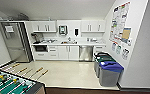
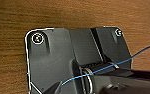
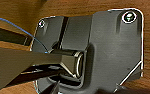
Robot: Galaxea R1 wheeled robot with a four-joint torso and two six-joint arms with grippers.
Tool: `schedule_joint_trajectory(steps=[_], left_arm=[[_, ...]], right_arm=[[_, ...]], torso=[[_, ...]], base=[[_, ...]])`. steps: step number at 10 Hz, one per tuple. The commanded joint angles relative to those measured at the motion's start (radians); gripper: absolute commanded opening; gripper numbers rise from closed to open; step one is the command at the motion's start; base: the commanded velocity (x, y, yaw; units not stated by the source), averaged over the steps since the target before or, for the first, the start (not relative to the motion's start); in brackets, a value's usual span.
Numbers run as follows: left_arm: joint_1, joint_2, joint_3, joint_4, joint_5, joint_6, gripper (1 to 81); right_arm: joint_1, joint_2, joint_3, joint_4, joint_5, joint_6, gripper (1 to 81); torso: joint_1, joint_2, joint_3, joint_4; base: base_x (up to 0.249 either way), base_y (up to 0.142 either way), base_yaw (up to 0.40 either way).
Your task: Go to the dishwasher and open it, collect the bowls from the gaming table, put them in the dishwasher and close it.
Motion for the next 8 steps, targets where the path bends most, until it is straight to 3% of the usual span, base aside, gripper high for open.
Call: schedule_joint_trajectory(steps=[1, 8], left_arm=[[-0.052, -0.015, 0.008, 0.010, 0.050, 0.007, 81.1], [-0.052, -0.015, 0.008, 0.011, 0.050, 0.007, 81.1]], right_arm=[[0.046, -0.012, 0.008, -0.011, -0.041, -0.005, 81.1], [0.046, -0.012, 0.007, -0.013, -0.041, -0.005, 81.1]], torso=[[0.000, 0.000, 0.000, 0.000], [0.000, 0.000, 0.000, 0.000]], base=[[0.145, 0.000, 0.000], [0.145, 0.000, 0.000]])
